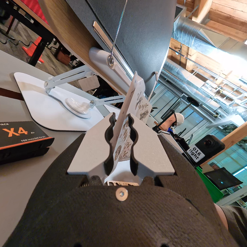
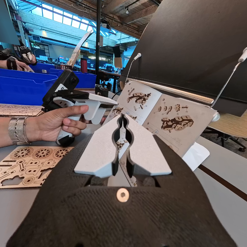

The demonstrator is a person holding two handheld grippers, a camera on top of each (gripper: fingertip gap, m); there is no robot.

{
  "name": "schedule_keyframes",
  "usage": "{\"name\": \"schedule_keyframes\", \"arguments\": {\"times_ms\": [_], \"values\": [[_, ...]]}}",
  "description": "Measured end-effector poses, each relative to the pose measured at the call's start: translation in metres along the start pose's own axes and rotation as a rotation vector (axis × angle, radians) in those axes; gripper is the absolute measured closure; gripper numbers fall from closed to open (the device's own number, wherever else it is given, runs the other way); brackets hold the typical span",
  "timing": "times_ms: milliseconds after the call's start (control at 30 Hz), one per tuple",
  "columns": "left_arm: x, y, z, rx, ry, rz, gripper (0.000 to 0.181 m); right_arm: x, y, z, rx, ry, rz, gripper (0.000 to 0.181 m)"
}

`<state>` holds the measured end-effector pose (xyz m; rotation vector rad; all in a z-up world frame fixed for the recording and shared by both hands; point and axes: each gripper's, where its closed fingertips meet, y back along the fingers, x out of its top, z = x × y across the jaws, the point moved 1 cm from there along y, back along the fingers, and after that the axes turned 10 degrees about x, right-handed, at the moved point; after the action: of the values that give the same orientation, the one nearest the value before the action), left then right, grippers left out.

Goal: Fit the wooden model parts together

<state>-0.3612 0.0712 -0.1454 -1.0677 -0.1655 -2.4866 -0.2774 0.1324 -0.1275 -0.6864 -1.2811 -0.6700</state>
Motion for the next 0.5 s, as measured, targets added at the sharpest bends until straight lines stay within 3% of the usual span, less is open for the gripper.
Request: {"name": "schedule_keyframes", "arguments": {"times_ms": [500], "values": [[0.0003,-0.0003,-0.0011,0.002,0.011,0.000,0.164,0.0024,0.0026,0.0036,-0.009,-0.018,0.024,0.181]]}}
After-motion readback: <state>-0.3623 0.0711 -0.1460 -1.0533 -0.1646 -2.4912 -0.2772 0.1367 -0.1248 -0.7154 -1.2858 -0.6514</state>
